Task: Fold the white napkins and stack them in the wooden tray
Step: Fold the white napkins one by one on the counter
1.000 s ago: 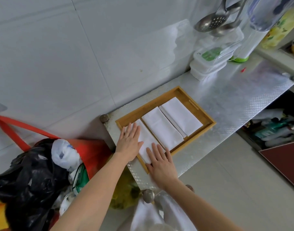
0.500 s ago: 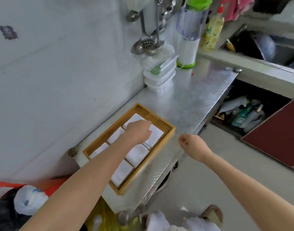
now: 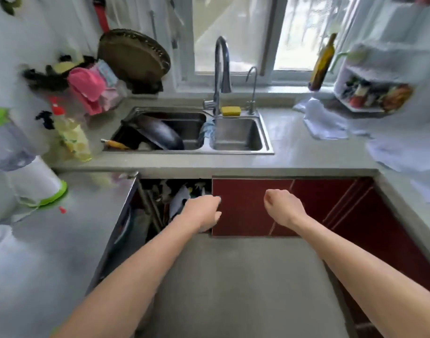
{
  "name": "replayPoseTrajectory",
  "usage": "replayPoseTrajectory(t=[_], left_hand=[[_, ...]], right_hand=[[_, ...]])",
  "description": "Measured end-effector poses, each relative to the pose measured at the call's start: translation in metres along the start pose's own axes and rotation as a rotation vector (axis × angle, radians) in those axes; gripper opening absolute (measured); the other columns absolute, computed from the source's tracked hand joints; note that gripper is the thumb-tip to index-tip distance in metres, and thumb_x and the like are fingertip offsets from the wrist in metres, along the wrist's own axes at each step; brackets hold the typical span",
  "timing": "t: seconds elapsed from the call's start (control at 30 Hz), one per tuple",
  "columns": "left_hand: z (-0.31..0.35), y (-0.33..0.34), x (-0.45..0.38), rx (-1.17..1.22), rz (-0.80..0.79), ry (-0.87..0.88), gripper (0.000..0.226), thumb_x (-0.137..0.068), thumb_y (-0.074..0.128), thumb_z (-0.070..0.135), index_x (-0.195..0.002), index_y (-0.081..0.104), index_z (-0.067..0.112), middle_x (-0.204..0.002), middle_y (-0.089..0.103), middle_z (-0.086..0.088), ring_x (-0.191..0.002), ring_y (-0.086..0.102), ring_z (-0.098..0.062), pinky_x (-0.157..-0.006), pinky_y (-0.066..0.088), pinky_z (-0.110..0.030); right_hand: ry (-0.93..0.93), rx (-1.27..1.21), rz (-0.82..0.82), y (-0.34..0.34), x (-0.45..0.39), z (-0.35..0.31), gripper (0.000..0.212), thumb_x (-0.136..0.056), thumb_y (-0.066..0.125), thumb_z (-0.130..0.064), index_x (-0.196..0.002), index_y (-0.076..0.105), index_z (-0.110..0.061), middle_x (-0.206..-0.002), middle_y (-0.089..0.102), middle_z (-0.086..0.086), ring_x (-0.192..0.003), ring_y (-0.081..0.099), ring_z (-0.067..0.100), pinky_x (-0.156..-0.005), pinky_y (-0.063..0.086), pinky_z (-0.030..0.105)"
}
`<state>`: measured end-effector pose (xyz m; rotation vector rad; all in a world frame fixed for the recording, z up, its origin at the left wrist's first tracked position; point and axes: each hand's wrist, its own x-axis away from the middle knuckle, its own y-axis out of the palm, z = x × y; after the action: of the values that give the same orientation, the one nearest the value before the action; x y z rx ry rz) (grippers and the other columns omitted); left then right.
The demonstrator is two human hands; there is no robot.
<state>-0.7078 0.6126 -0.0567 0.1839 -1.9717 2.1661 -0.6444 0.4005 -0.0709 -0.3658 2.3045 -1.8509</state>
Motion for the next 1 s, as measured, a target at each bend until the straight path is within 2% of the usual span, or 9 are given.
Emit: replayPoseTrajectory(t=[0.17,0.37,0.5,0.63,0.83,0.93,1.0], left_hand=[[0.06,-0.027,-0.129,-0.041,0.021,0.193,0.039,-0.097,0.046,0.036,-0.131,0.048,0.018,-0.132,0.054,-0.004,-0.12,0.052,-0.026,-0.093,0.046,-0.042],[0.114,-0.055,-0.3,-0.066,0.013,0.34,0.043,-0.096,0.046,0.033,-0.136,0.046,0.017,-0.139,0.047,-0.003,-0.123,0.05,-0.026,-0.095,0.045,-0.038],[0.137,-0.073,-0.398,-0.086,-0.052,0.392,0.046,-0.097,0.046,0.034,-0.14,0.042,0.017,-0.137,0.046,-0.003,-0.12,0.051,-0.025,-0.089,0.045,-0.039],[0.156,-0.085,-0.481,-0.074,-0.078,0.408,0.042,-0.097,0.047,0.034,-0.135,0.045,0.016,-0.134,0.047,-0.004,-0.121,0.049,-0.025,-0.091,0.045,-0.038],[0.191,-0.081,-0.576,-0.06,-0.086,0.384,0.046,-0.095,0.049,0.032,-0.138,0.042,0.016,-0.135,0.046,-0.006,-0.123,0.046,-0.027,-0.094,0.046,-0.042],[0.21,-0.075,-0.617,-0.018,-0.094,0.306,0.047,-0.096,0.049,0.032,-0.139,0.04,0.015,-0.137,0.043,-0.006,-0.125,0.044,-0.026,-0.094,0.046,-0.042],[0.224,-0.071,-0.64,0.019,-0.099,0.239,0.046,-0.096,0.049,0.033,-0.137,0.041,0.014,-0.137,0.043,-0.006,-0.124,0.045,-0.027,-0.094,0.045,-0.041]], right_hand=[[0.154,-0.026,0.07,-0.032,-0.062,0.099,0.024,-0.094,0.04,-0.022,-0.097,0.062,-0.013,-0.098,0.067,0.008,-0.088,0.063,0.032,-0.074,0.051,0.038],[0.323,-0.038,0.12,-0.056,-0.156,0.197,0.022,-0.093,0.044,-0.02,-0.097,0.064,-0.011,-0.099,0.066,0.008,-0.09,0.061,0.029,-0.069,0.046,0.034],[0.445,-0.064,0.092,-0.068,-0.217,0.25,0.02,-0.093,0.045,-0.018,-0.098,0.063,-0.011,-0.099,0.066,0.007,-0.09,0.06,0.027,-0.069,0.046,0.033],[0.542,-0.088,0.065,-0.067,-0.266,0.299,0.018,-0.091,0.046,-0.017,-0.099,0.061,-0.011,-0.098,0.066,0.008,-0.089,0.06,0.028,-0.071,0.048,0.034],[0.544,-0.092,-0.016,-0.056,-0.351,0.378,0.023,-0.091,0.043,-0.015,-0.105,0.061,-0.009,-0.102,0.066,0.008,-0.092,0.061,0.029,-0.076,0.051,0.036],[0.448,-0.072,-0.08,-0.052,-0.403,0.417,0.026,-0.091,0.043,-0.012,-0.111,0.058,-0.007,-0.11,0.063,0.011,-0.098,0.059,0.031,-0.081,0.051,0.038],[0.355,-0.025,-0.14,-0.048,-0.435,0.44,0.027,-0.09,0.044,-0.01,-0.115,0.055,-0.008,-0.115,0.059,0.01,-0.102,0.057,0.031,-0.079,0.049,0.037]])
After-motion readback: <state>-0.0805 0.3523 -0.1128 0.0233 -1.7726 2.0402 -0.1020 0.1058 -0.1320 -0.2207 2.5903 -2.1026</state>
